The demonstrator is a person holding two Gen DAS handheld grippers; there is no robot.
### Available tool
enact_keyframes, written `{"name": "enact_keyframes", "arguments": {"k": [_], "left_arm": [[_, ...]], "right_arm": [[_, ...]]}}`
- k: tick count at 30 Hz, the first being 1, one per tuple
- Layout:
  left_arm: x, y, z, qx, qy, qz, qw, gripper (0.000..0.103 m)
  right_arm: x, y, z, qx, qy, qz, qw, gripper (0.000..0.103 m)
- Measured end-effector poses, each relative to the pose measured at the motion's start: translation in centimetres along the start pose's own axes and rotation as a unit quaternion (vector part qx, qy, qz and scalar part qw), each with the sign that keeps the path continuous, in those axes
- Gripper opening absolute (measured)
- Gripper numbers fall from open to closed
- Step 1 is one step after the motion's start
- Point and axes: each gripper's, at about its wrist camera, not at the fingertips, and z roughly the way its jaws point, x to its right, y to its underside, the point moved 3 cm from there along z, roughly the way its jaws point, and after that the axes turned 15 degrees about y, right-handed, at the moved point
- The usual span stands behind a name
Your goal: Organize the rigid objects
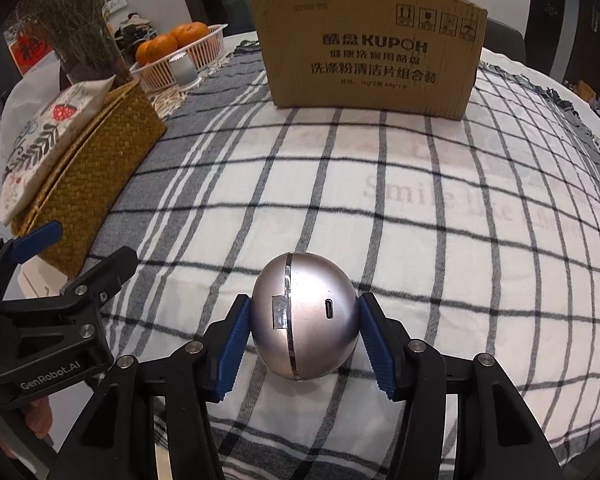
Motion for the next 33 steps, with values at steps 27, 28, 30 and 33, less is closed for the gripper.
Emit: {"name": "enact_keyframes", "arguments": {"k": [27,28,30,33], "left_arm": [[2.5,-9.8,-1.4,0.088,0.007,0.013,0.9960,0.103],[2.5,-10.1,-1.4,0.091,0.007,0.011,0.9958,0.103],[2.4,-11.0,-1.4,0.098,0.007,0.006,0.9951,0.103],[2.3,-12.2,-1.5,0.108,0.008,0.005,0.9941,0.103]], "right_arm": [[5.5,-9.4,-4.0,0.115,0.023,0.043,0.992,0.055],[5.6,-9.8,-4.1,0.119,0.023,0.043,0.992,0.055],[5.8,-10.5,-4.3,0.127,0.023,0.044,0.991,0.055],[6.0,-11.8,-4.7,0.143,0.028,0.045,0.988,0.055]]}}
